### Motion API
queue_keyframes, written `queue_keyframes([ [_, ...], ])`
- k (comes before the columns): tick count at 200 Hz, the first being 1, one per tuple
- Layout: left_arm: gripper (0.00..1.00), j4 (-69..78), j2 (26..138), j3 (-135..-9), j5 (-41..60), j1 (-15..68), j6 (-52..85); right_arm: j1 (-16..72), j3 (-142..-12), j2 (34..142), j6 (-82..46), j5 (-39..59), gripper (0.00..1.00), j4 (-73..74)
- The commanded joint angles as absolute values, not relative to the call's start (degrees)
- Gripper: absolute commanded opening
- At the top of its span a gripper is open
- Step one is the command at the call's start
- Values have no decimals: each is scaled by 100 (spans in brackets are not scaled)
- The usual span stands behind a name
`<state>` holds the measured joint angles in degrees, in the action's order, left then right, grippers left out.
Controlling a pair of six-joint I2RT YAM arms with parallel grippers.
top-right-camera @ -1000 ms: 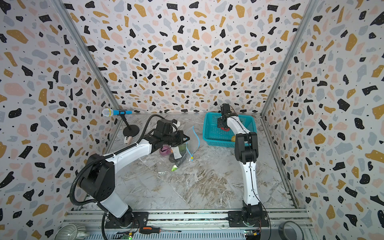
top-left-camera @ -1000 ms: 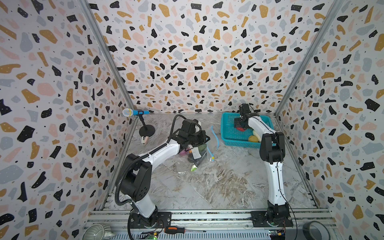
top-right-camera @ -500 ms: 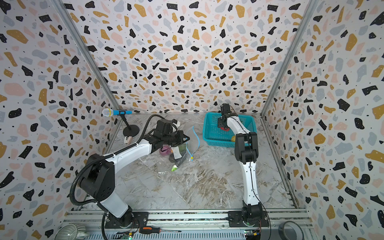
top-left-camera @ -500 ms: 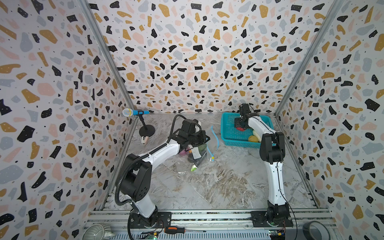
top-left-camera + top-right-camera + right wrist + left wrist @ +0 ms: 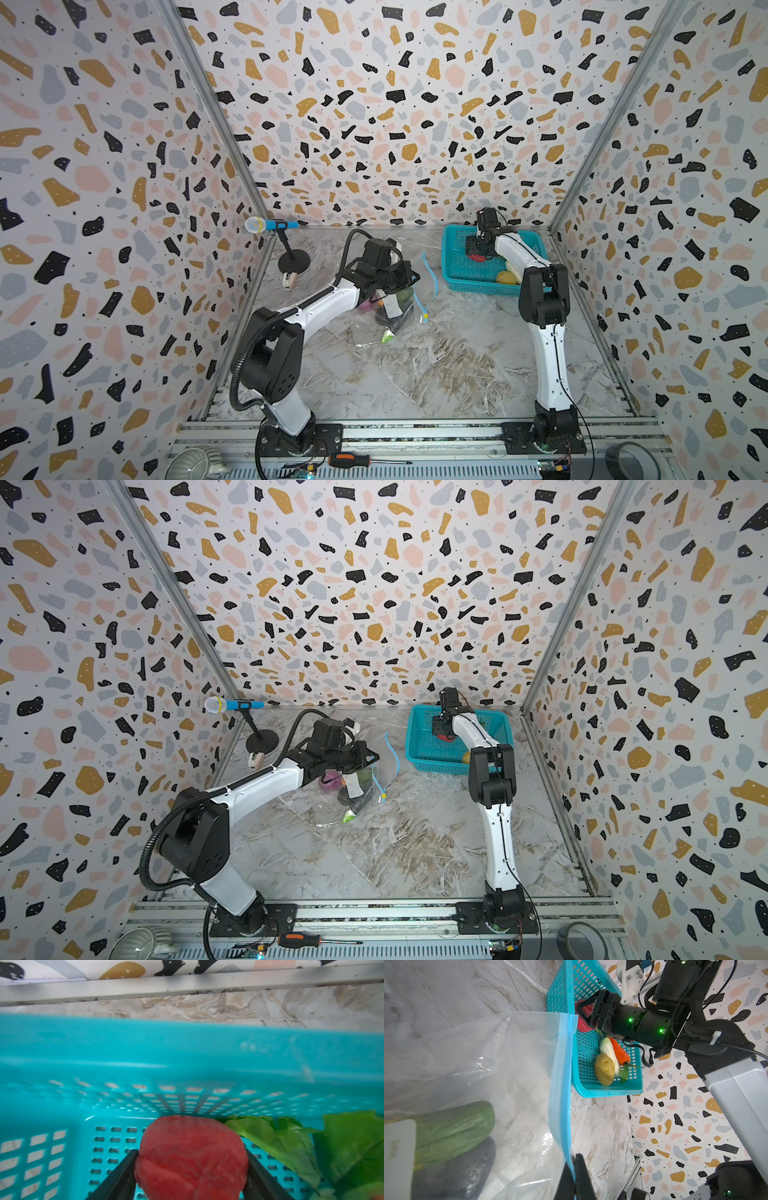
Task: Place the food in the zip-top bag and seal the zipper
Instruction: 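Lower the right gripper onto the red pepper and grasp it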
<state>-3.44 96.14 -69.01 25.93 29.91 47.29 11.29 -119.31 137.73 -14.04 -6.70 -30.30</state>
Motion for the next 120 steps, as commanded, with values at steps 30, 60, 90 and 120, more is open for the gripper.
queue_keyframes([
  [30,0,0,9488,-6721,2649,2975,4808,1169,-11732,13122,-1560,-342,62,-2986],
  [60,0,0,9453,-6698,2673,2971,4782,1178,-11609,13001,-1613,-252,62,-2933],
  [90,0,0,9439,-6671,2692,2974,4768,1178,-11434,12808,-1672,-86,62,-2909],
  [120,0,-16,9428,-6694,2707,2975,4758,1182,-11112,12461,-1723,63,62,-2775],
])
